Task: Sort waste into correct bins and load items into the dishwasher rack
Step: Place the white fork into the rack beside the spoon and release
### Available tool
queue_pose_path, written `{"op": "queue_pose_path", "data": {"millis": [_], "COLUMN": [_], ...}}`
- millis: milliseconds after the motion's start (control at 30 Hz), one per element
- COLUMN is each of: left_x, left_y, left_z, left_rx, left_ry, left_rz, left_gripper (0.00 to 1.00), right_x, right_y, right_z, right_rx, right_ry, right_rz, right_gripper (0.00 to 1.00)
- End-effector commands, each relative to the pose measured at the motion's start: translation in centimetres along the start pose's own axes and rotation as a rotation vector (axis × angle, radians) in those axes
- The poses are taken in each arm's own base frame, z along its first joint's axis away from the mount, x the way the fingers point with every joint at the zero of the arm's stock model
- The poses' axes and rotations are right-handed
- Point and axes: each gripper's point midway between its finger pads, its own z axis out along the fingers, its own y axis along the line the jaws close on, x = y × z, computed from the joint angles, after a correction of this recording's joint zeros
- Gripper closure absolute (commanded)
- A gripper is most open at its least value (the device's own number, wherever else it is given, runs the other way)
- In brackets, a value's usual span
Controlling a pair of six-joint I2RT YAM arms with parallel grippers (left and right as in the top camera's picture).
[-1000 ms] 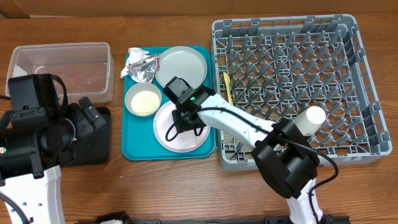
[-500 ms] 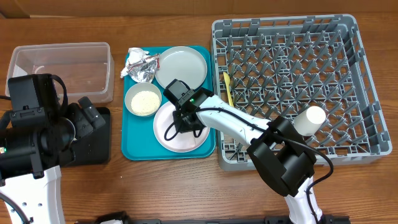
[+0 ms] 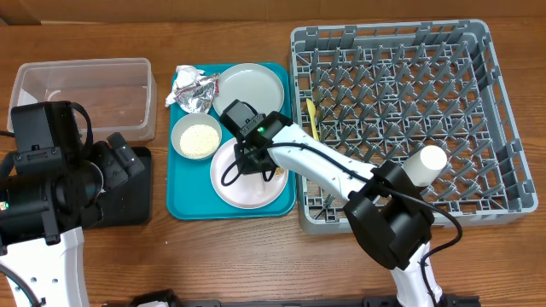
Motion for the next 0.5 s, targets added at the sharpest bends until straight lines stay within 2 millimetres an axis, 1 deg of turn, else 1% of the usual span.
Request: {"op": "queue_pose_path", "data": {"millis": [0,67,100,133,200,267,300,367,467], "left_x": [-0.3,-0.3,-0.3,-0.3,-0.3,-0.3,-0.3,-0.3,-0.3], "left_y": [0.1,0.1,0.1,0.1,0.1,0.1,0.1,0.1,0.1], "left_z": [-0.9,-0.9,-0.9,-0.9,-0.9,-0.9,-0.9,-0.9,-0.9], "left_rx": [0.016,0.015,0.015,0.016,0.015,0.015,0.015,0.015,0.015], "left_ry": [-0.029,-0.029,-0.029,-0.029,-0.029,-0.029,-0.029,-0.029,-0.029], "left_rz": [-0.026,-0.026,-0.026,-0.026,-0.026,-0.026,-0.026,-0.026,-0.026], "left_gripper": [0.0,0.0,0.0,0.0,0.0,0.0,0.0,0.0,0.0], "right_x": [-2.8,-3.8,-4.0,-4.4,-5.3,-5.7,-5.8,-5.8,-5.8], "right_y": [1.1,0.9,0.9,0.6,-0.5,-1.9,-2.7,-4.0,-6.4], "right_z": [-5.6,-8.5,-9.5,-10.9,-14.1,-16.4,-17.2,-17.9,-17.8], "right_rx": [-0.048,-0.059,-0.068,-0.079,-0.1,-0.102,-0.096,-0.077,-0.037], "right_ry": [-0.128,-0.182,-0.197,-0.22,-0.278,-0.315,-0.324,-0.326,-0.3], "right_rz": [0.002,0.012,0.016,0.025,0.026,0.02,0.01,-0.009,-0.016], "right_gripper": [0.94,0.94,0.94,0.94,0.94,0.94,0.94,0.94,0.95]}}
